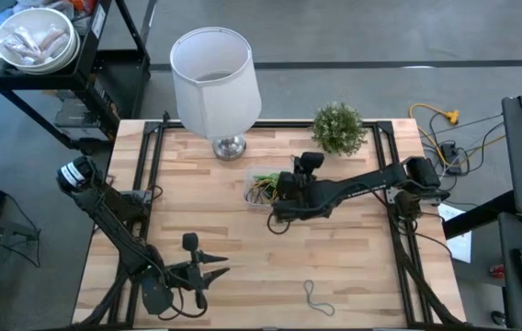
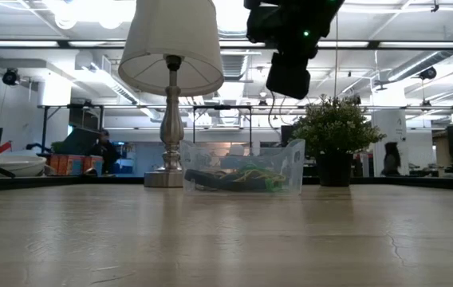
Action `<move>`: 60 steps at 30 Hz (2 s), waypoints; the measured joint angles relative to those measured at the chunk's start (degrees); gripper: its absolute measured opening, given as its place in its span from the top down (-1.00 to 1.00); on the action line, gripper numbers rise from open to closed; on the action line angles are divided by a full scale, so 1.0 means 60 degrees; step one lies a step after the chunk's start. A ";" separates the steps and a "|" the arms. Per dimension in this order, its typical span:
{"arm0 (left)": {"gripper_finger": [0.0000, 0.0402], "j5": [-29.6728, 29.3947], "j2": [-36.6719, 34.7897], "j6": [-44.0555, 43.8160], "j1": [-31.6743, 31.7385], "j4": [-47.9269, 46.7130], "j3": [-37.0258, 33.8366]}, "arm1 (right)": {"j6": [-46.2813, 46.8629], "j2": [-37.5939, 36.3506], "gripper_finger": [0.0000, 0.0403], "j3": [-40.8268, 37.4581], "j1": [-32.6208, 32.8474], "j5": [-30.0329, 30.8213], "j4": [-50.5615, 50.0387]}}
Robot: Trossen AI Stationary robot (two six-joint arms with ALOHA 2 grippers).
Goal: Pick and place rubber bands into bin
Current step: Put the blue rubber band into the transparent bin
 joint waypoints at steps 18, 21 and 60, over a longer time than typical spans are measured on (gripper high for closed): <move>0.48 -0.0021 0.0000 -0.0105 0.0000 0.0008 -0.0081 | -0.2269 0.0000 0.96 0.0000 -0.0325 -0.2948 0.3144; 0.48 -0.0021 0.0000 -0.0101 0.0000 0.0009 -0.0081 | -0.1999 0.0001 0.96 -0.0005 -0.0611 -0.4353 0.3148; 0.48 0.2400 -0.0015 0.0940 0.0717 0.0015 -0.0136 | 0.1020 -0.0452 0.39 -0.0025 0.2125 -0.9534 0.0245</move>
